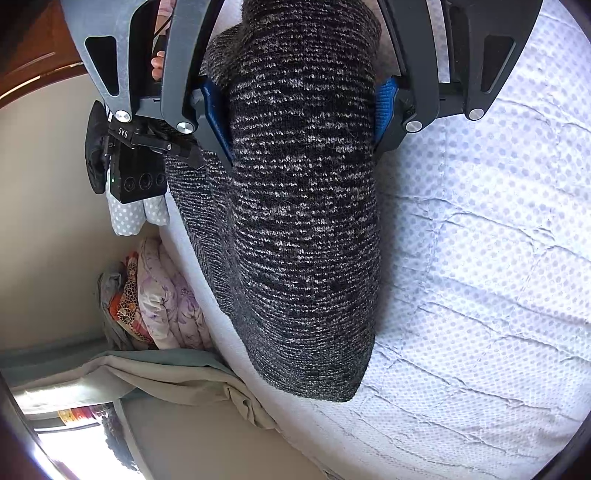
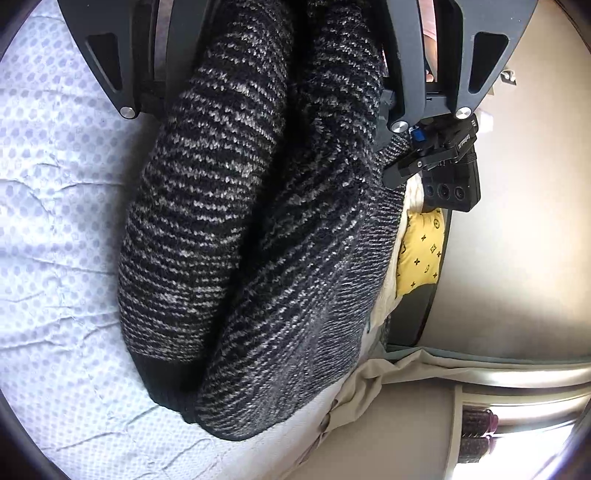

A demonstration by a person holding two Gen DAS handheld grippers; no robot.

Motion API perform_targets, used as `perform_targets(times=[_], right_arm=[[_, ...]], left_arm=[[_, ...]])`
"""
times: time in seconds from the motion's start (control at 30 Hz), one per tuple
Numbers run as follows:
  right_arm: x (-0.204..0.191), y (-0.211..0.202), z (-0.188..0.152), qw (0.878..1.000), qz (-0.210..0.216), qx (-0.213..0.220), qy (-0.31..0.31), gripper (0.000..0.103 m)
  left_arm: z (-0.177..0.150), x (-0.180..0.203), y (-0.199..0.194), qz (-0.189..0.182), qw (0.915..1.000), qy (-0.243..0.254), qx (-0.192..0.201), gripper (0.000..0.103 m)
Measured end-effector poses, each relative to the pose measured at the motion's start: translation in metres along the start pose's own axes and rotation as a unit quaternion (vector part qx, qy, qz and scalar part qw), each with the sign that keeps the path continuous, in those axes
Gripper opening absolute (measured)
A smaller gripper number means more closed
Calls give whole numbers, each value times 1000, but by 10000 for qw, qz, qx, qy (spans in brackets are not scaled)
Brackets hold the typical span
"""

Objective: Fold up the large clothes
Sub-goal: 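Grasp the bundle end with both grippers and fold it over, then release the folded bundle and pull both grippers back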

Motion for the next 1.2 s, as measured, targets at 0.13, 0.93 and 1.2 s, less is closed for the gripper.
perform_targets(times=[0.13,0.93,1.2], right_arm=[[5,0,-1,9999,-153,5,67,66],[-95,-114,-40,9456,-2305,1640,-1609,85],[-145,-118,-138,9039,-2800,1960,-2571,103]], left_arm=[[0,-2,-2,81,10000,15,39,72],[-67,78,-120,2086,9468,1783,1682,95],[-145,107,-162,2796,8978,2309,2498,103]])
Point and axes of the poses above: each gripper's, at about its wrist camera, not at the fingertips, and y roughly the way its jaws point, x to its right, z to its top, the point moved 3 cm from there along y, roughly the way its jaws point, and after that the axes turned 4 degrees about x, right-handed, at the moved point
